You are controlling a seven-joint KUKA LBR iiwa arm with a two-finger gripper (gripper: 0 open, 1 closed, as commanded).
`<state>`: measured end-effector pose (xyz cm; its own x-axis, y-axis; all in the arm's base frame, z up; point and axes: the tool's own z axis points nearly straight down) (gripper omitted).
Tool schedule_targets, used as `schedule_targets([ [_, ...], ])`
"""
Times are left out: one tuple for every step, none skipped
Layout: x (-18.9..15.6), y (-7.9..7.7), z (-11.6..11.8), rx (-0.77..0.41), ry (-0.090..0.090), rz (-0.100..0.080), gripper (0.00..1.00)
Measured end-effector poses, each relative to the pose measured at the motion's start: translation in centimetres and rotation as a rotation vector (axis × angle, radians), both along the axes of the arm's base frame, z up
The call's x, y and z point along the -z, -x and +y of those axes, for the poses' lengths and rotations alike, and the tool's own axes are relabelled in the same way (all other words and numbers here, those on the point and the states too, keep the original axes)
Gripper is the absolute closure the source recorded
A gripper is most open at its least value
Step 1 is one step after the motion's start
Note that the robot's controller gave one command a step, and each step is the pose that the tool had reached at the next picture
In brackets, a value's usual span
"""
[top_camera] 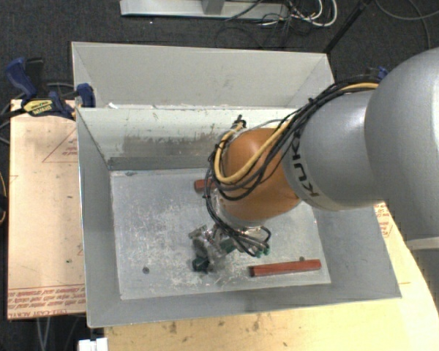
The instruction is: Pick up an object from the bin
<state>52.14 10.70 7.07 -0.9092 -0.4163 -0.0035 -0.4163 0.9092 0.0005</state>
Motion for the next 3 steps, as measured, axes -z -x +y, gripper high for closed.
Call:
schedule_targets([
  [-0.4,0.1,0.0,0.0,0.001,0.005,1.0],
  [-1.8,0.2,0.0,0.0,0.001,0.006,1.0],
  [-3.4,0.2,0.0,0.0,0.001,0.007,1.0],
])
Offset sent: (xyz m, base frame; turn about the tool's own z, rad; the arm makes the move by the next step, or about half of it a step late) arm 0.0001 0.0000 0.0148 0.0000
